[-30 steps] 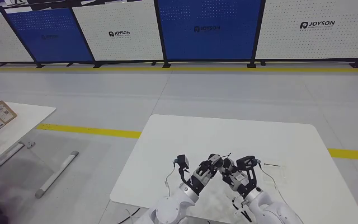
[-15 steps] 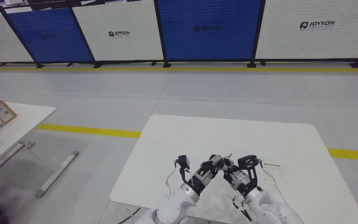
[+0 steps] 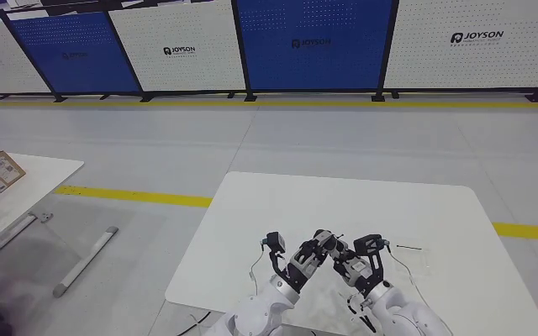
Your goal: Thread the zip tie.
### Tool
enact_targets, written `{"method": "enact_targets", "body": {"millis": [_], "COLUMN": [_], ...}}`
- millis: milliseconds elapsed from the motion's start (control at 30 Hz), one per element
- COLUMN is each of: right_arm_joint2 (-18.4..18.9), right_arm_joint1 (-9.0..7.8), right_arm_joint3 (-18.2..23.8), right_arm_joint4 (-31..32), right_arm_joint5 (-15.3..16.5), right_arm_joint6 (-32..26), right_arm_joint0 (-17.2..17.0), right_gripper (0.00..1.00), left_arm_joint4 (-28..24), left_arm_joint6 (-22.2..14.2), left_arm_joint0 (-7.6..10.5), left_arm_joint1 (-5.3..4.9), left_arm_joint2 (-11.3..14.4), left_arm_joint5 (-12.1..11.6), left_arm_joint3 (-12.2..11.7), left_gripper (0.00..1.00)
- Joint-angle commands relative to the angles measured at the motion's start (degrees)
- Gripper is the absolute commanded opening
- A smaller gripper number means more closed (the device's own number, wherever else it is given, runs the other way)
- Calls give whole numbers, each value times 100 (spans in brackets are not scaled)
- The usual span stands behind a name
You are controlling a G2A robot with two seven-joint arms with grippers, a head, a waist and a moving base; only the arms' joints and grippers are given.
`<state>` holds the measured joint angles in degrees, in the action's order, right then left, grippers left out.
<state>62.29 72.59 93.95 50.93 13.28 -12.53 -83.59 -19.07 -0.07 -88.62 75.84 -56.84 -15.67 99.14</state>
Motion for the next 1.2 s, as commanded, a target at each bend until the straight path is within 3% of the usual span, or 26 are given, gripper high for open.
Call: {"method": "enact_targets", "body": {"millis": [0,233,433,467,533,600,800,1067,1167], "right_arm_joint2": [-5,-17,159,187,211,212,214,247,191], "right_arm_joint1": [0,1,-32,-45,-58,-66,-77,-93,-89], "right_arm_joint3": [-8,-48,-77,-66,-28,23,134,256,194], "right_arm_joint4": [3,-6,-286,-270,-245,-199,-142,-95,-3], "right_arm_joint5": [1,12,240,294,319,315,260,206,3], "right_arm_joint6": [5,17,-14,-62,-104,-134,-150,-115,-343], "right_arm_joint0": [2,11,-75,-102,-134,-165,-196,-259,-213], "right_gripper": [0,0,0,12,25,29,37,37,39], "left_arm_joint4": [-29,-108,-44,-27,-5,17,58,88,91], "left_arm_joint6": [-4,-30,93,112,129,140,175,210,264], "left_arm_joint0": [-4,-41,5,20,36,52,94,105,116], "left_arm_joint1": [1,0,7,9,13,18,33,42,48], "left_arm_joint2": [-11,-53,-62,-58,-48,-31,13,10,-3], "left_arm_joint5": [-23,-91,136,180,224,252,309,334,307], "left_arm_joint3": [10,51,-31,-43,-58,-66,-91,-94,-104], "left_gripper": [0,0,0,0,0,0,0,0,0]}}
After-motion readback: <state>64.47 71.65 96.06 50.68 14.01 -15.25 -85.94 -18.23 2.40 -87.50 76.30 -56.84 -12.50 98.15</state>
